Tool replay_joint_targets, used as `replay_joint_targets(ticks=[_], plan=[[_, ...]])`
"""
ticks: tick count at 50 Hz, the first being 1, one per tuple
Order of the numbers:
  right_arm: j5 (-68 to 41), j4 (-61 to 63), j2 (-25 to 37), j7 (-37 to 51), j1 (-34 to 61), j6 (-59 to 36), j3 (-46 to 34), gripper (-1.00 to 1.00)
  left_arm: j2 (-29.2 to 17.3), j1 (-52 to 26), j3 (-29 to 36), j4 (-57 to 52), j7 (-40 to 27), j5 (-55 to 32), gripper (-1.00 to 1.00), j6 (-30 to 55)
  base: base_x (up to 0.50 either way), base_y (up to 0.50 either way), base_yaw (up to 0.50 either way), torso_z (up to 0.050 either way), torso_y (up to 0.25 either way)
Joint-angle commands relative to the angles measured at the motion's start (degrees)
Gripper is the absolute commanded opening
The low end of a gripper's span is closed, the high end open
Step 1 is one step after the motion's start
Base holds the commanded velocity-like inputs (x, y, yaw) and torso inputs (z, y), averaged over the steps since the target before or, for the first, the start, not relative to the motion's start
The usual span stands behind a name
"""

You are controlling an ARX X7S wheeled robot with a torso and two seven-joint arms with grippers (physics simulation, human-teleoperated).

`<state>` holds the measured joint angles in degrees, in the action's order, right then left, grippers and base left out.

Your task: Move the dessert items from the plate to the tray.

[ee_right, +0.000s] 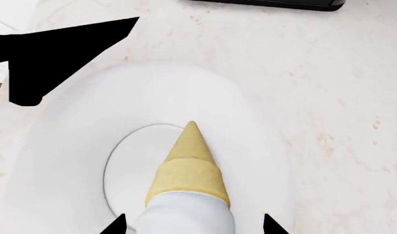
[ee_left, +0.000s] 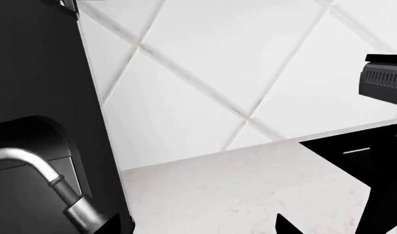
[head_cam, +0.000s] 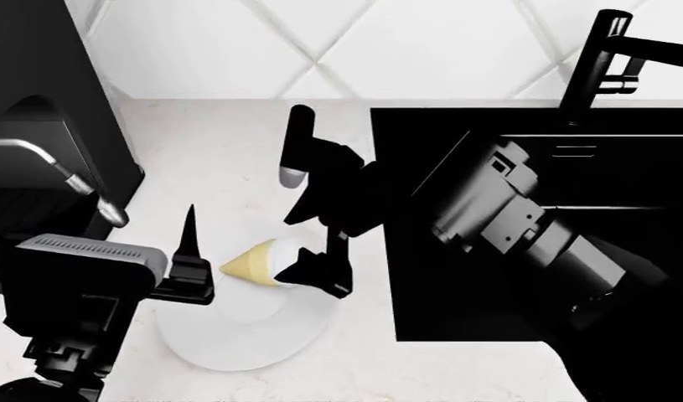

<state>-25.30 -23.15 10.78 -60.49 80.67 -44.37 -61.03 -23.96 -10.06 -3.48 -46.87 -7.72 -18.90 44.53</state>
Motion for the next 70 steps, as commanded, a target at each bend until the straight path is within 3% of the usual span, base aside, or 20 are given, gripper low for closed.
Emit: replay_joint_targets(ticks=[1, 11, 12, 25, 44, 52, 61, 70], plan=[[0.0, 0.0, -0.1, -0.1, -0.1, 0.3, -0.5, 1.0, -0.5, -0.1, 0.7, 0.0, 0.1, 0.2, 1.0, -0.6, 0.0, 0.0, 0.0, 0.0, -0.207], [0.0, 0.0, -0.1, 0.0, 0.0, 0.7, -0.7, 1.0, 0.6, -0.4, -0.4, 0.9, -0.4, -1.2, 1.0, -0.1, 0.0, 0.0, 0.0, 0.0, 0.0], [0.0, 0.0, 0.0, 0.0, 0.0, 0.8, -0.6, -1.0, 0.6, -0.3, -0.4, 0.9, -0.4, -1.2, 1.0, -0.1, 0.0, 0.0, 0.0, 0.0, 0.0], [-0.4, 0.9, 0.3, 0.4, 0.1, 0.9, -0.5, -1.0, 0.2, -0.1, 0.1, 1.0, -0.8, -0.8, 1.0, -0.6, 0.0, 0.0, 0.0, 0.0, 0.0], [-2.8, 2.2, 0.1, 3.1, 0.5, 3.2, 4.5, -1.0, 0.2, -0.1, 0.8, 1.8, -0.9, -0.9, 1.0, -1.4, 0.0, 0.0, 0.0, -0.023, 0.242], [-4.0, 2.6, 0.2, 5.3, 0.3, 4.0, 7.5, -1.0, 0.5, -0.5, 0.1, 1.8, -1.1, -1.5, 1.0, -1.5, 0.0, 0.0, 0.0, 0.0, 0.0], [-2.5, 6.5, 1.7, 22.7, -4.7, 9.4, 16.9, -1.0, 0.6, -0.7, 0.2, 2.5, -1.4, -1.3, 1.0, -2.4, 0.0, 0.0, 0.0, 0.0, 0.0], [-3.7, 22.7, 6.2, 41.4, -11.3, -1.0, 24.0, -1.0, 0.5, -1.3, 0.6, 2.4, -1.6, -1.2, 1.0, -2.6, 0.0, 0.0, 0.0, 0.0, 0.0]])
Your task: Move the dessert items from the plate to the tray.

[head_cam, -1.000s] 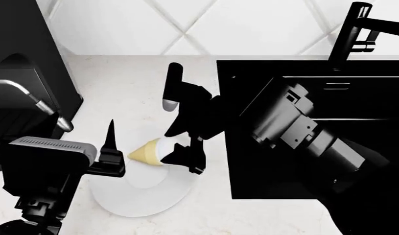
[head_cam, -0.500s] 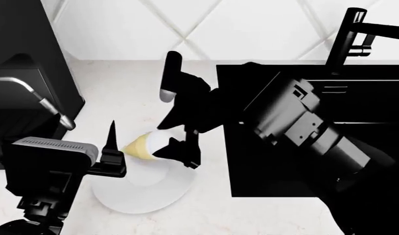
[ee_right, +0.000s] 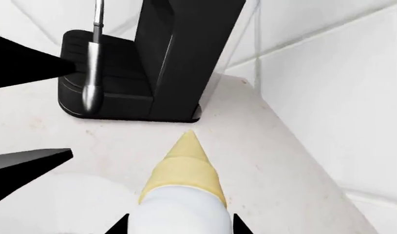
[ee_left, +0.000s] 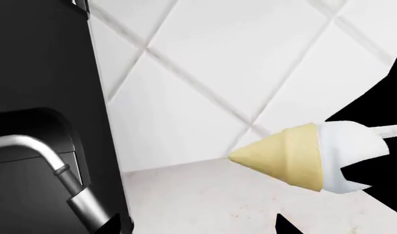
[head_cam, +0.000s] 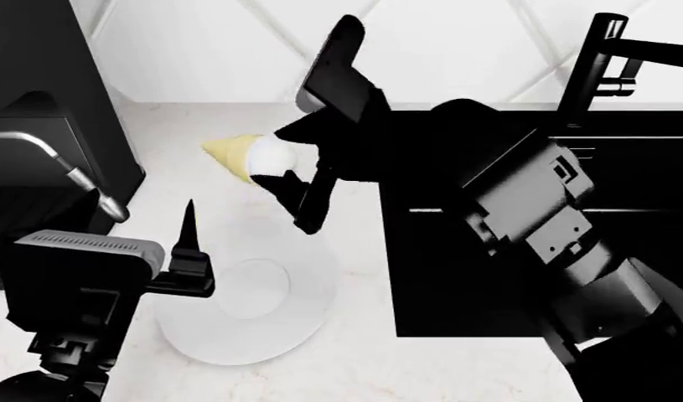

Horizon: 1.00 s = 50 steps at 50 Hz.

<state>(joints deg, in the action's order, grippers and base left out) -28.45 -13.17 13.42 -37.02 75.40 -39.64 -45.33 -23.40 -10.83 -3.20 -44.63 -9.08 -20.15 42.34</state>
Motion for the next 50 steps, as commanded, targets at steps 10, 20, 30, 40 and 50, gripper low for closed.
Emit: replay_joint_targets(ticks=[10, 20, 30, 40, 50], plan=[[-4.1, 23.2, 5.3, 24.0, -10.6, -10.5, 12.2, -1.0, -0.2, -1.1, 1.2, 0.3, -0.4, 0.3, 1.0, -0.7, 0.0, 0.0, 0.0, 0.0, 0.0], [-11.1, 25.7, 2.1, 29.7, -15.0, -11.5, 21.8, -1.0, -0.2, -0.5, 1.2, 1.2, -0.4, 0.5, 1.0, -1.8, 0.0, 0.0, 0.0, 0.0, 0.0], [-7.7, 30.5, 2.8, 37.9, -19.3, -11.5, 22.2, -1.0, -0.3, -0.8, 1.5, 1.1, -0.7, 0.5, 1.0, -1.7, -0.2, -0.2, 0.0, 0.0, 0.0], [-7.6, 33.6, 4.0, 38.9, -21.0, -12.0, 21.3, -1.0, -0.5, -0.9, 1.7, 1.2, -0.9, 0.5, 1.0, -1.6, -0.4, -0.41, 0.0, 0.0, 0.0], [-8.3, 35.6, 4.5, 39.6, -21.3, -12.3, 21.7, -1.0, -0.7, -1.1, 2.0, 1.4, -1.1, 0.5, 1.0, -1.6, -0.4, -0.42, 0.0, 0.0, 0.0]])
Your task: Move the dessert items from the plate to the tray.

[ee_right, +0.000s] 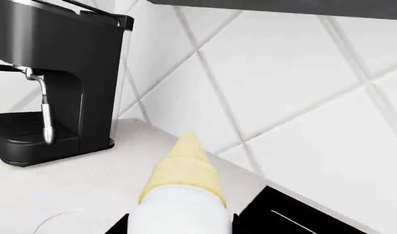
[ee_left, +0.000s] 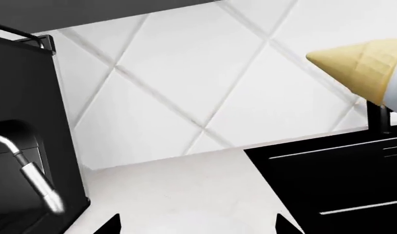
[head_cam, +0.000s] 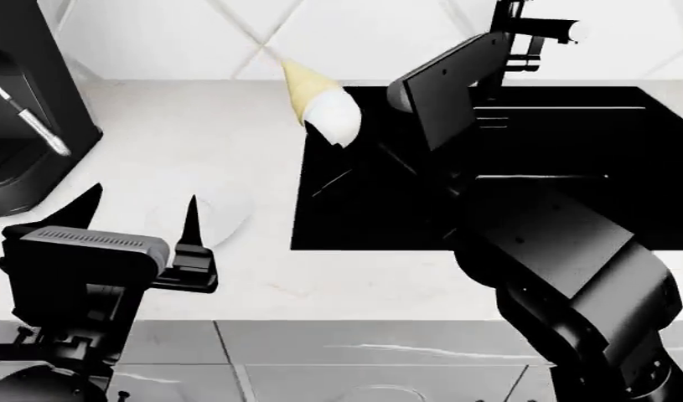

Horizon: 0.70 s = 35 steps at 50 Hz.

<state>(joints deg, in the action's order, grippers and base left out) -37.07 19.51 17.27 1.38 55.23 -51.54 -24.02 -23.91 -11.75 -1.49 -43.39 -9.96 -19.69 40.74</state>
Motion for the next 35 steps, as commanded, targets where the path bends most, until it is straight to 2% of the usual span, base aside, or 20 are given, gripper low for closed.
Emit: replay_joint_targets(ticks=[1, 35], plan=[[0.3, 3.1, 0.7, 1.2, -1.1, -0.4, 0.5, -1.0, -0.2, -0.2, 0.3, 0.1, -0.3, 0.0, 1.0, 0.1, -0.38, -0.43, 0.0, 0.0, 0.0], [-0.6, 5.2, 2.9, 1.9, -5.3, 1.6, 1.5, -1.0, -0.7, -1.4, 1.9, 1.0, -0.6, 0.1, 1.0, 0.0, -0.36, -0.44, 0.0, 0.0, 0.0]])
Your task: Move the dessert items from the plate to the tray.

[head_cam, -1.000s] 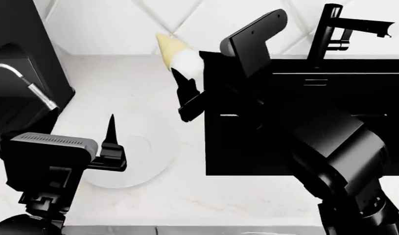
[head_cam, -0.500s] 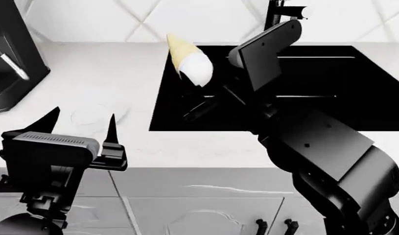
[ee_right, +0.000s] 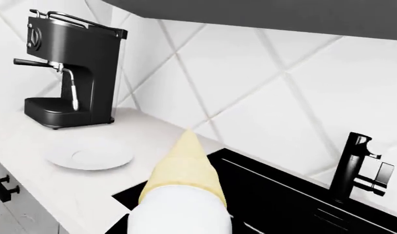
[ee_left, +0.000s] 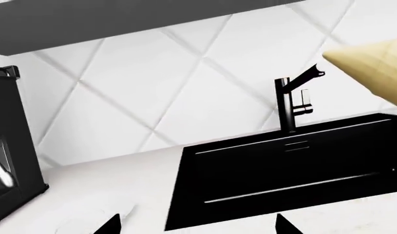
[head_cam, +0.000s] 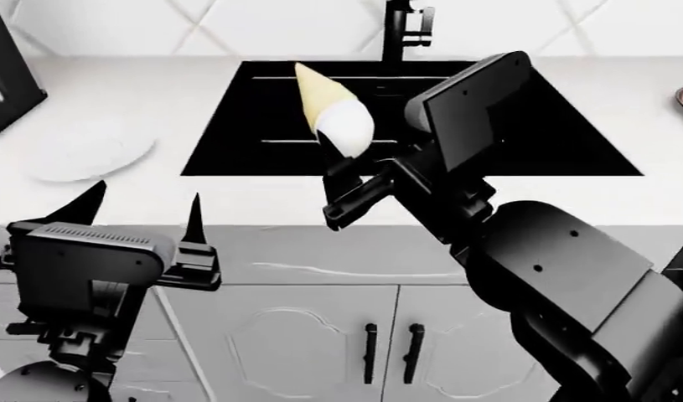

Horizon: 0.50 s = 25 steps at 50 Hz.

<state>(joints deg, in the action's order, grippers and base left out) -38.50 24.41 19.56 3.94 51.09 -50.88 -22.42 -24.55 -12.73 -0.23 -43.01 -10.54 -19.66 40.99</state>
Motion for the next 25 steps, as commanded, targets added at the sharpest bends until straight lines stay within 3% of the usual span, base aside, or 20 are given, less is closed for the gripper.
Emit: replay_joint_targets(ticks=[1, 25], plan=[[0.8, 0.3, 0.6, -0.6, -1.2, 1.0, -0.1, -1.0, -0.1, -0.5, 0.7, 0.7, 0.0, 0.1, 1.0, -0.3, -0.32, -0.45, 0.0, 0.0, 0.0], [1.7, 1.0, 2.1, -0.9, -2.8, 3.5, -0.4, -1.0, -0.5, 0.0, 1.3, 1.4, -0.2, 0.4, 1.0, -1.2, -0.23, -0.49, 0.0, 0.0, 0.0]])
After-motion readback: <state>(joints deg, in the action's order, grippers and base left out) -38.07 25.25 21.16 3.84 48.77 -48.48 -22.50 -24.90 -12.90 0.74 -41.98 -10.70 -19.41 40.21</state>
